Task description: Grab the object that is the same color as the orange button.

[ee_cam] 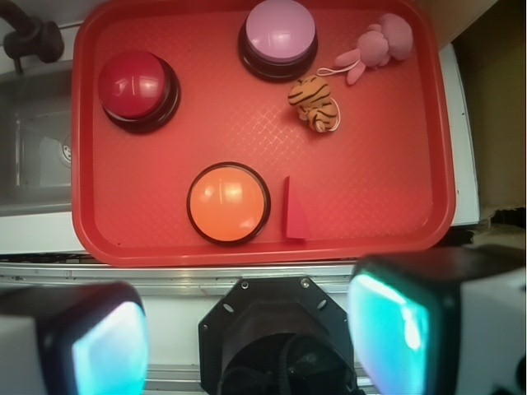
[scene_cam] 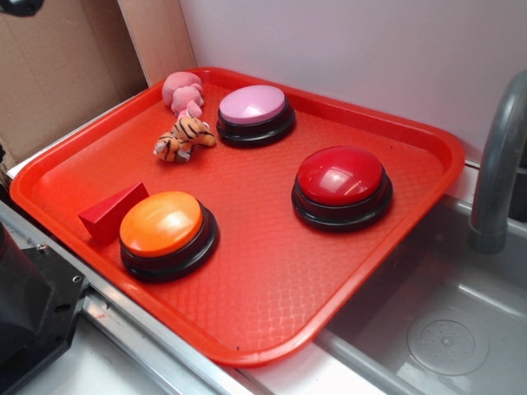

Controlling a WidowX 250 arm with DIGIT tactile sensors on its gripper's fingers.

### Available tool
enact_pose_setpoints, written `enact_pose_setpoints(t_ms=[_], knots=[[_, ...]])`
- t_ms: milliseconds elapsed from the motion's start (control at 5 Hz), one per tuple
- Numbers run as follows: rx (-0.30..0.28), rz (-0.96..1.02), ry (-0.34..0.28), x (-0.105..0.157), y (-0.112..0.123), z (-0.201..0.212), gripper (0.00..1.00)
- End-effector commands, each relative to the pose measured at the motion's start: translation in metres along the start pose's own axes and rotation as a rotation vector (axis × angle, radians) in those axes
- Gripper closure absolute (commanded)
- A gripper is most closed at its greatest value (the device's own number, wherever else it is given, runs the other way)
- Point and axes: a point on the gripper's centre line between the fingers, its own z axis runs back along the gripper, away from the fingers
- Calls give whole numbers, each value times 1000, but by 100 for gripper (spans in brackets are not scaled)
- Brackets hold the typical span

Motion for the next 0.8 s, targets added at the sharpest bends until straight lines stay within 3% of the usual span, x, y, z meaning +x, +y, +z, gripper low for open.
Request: enact_pose_setpoints(t_ms=[0,200,600], knots=[[0,0,0,0,0,0,0],[6,-59,-76,19,14,-18,0],[179,-105,-239,76,56,-74,0]])
